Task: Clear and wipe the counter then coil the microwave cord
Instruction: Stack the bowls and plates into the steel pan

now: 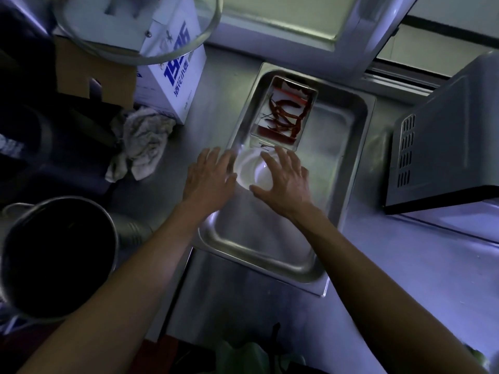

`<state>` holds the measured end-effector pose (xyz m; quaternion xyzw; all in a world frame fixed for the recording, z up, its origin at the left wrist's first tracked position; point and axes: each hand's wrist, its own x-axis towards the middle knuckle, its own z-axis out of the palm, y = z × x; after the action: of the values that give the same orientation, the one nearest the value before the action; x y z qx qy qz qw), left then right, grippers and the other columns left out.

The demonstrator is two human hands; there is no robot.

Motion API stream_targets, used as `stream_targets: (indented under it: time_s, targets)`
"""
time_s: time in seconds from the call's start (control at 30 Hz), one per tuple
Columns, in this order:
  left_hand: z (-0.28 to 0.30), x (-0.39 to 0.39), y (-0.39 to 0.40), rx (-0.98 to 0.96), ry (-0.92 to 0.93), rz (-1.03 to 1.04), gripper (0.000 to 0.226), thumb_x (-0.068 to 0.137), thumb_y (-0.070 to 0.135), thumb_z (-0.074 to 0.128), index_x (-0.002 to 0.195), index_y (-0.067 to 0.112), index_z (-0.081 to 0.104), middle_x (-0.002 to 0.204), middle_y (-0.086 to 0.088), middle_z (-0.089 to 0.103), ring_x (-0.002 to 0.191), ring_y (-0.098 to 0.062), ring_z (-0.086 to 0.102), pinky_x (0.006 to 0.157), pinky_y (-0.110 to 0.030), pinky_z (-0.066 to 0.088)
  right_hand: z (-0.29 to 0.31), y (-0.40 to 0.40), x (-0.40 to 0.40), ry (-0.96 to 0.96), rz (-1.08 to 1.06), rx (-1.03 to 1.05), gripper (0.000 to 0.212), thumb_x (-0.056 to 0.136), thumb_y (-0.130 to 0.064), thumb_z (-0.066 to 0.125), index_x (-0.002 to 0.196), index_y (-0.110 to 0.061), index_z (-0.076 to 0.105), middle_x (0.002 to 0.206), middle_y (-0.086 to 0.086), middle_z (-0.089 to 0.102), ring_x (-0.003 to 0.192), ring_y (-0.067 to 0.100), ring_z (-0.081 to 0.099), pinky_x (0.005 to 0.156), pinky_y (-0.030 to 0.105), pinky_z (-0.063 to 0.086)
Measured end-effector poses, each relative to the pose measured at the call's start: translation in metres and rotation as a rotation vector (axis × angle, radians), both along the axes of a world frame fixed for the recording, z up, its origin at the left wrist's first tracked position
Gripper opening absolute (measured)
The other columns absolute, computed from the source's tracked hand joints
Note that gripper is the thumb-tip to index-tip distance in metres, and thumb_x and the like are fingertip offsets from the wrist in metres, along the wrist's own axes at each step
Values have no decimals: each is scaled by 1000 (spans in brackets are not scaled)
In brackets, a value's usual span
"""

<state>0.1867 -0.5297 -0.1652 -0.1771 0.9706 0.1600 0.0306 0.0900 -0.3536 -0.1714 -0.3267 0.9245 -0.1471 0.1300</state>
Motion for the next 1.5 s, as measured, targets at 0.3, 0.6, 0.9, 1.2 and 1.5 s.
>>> stream_targets:
  time_s: [0.3, 0.6, 0.9, 1.2, 1.5]
  targets:
    - [-11, 9, -21, 13, -24, 70, 43, 94, 31, 45, 132, 11, 49, 136, -12, 49, 127, -34, 42, 98, -49, 41, -19, -41, -8, 0, 41, 56, 88, 80, -64, 66, 153, -32, 29, 164, 6, 19, 149, 34, 15, 114, 56, 25]
    - [-27, 11, -23, 131, 47, 190, 45, 95, 21, 54, 138, 7, 51, 142, -15, 49, 134, -36, 40, 105, -51, 39, -39, -48, 3, 68, 63, 55, 81, 79, -58, 68, 149, -29, 38, 164, 9, 19, 151, 35, 14, 116, 53, 21]
    - [-29, 7, -23, 128, 38, 178, 44, 95, 23, 55, 137, 9, 52, 144, -16, 47, 135, -37, 38, 103, -52, 39, -58, -43, 4, 35, 101, 94, 85, 83, -62, 63, 153, -29, 29, 167, 10, 11, 154, 35, 4, 120, 57, 15]
    - [-21, 13, -19, 115, 31, 154, 46, 95, 26, 55, 139, 10, 51, 146, -15, 46, 137, -35, 36, 106, -51, 38, -72, -47, 3, 82, 108, 193, 79, 96, -72, 22, 160, -27, 6, 167, 12, -12, 152, 35, -17, 122, 55, -8]
    - [-13, 23, -10, 125, -4, 128, 48, 96, 30, 55, 139, 11, 51, 146, -13, 47, 136, -34, 38, 106, -50, 38, -60, -29, 7, 18, 93, 147, 79, 94, -72, 16, 159, -27, 9, 168, 8, -8, 153, 31, -15, 124, 53, -4]
